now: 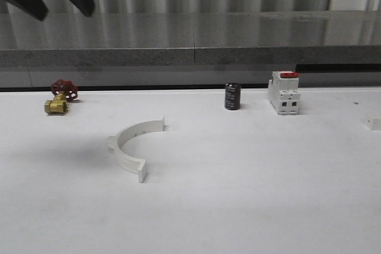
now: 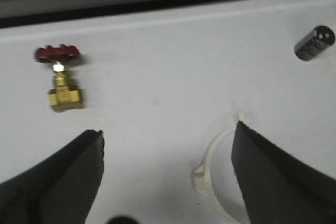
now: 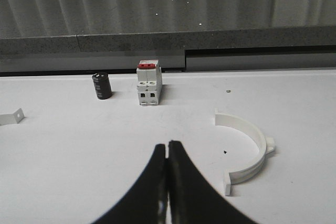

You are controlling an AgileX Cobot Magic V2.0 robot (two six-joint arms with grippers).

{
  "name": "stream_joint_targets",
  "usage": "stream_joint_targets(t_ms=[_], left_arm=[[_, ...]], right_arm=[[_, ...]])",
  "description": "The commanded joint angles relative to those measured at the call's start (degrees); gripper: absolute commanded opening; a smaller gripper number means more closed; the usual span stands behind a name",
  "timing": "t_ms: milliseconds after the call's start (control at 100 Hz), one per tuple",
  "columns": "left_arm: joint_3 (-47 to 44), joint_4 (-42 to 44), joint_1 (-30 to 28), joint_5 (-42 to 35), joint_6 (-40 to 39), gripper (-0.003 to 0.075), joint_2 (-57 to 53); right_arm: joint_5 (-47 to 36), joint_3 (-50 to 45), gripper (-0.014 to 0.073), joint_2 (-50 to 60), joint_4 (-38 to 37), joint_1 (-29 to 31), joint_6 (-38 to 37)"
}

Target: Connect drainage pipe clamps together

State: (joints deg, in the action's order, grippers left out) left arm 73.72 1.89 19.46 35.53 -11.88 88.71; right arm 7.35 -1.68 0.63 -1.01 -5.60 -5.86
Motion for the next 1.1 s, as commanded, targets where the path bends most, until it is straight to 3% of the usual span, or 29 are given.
stream_joint_targets(t_ms=[0,350,780,1010,1090], left_arm=[[-1.47,0.23,-3.43,-3.89,1.0,0.0504,-7.44],[-19.95,0.23,-14.36,-8.05,3.7,0.0503,-30.89],[-42.22,-0.44,-14.34,-9.26,3.7,0.0491,-60.33],[-48.72,-0.44,-14.34,-9.16,3.7,0.0487,-71.73],[-49.83,-0.44,-14.34,-9.05,3.7,0.044,-73.73]], right_arm=[[-4.57,1.17,-0.0067,1.07,0.11,0.18,0.51],[-4.57,1.17,-0.0067,1.07,0.11,0.18,0.51],[-4.7,1.17,-0.0067,1.07,0.11,0.18,0.51],[-6.69,1.23,-0.0067,1.07,0.11,0.18,0.51],[-6.58,2.1,-0.0067,1.07,0.11,0.18,0.38]])
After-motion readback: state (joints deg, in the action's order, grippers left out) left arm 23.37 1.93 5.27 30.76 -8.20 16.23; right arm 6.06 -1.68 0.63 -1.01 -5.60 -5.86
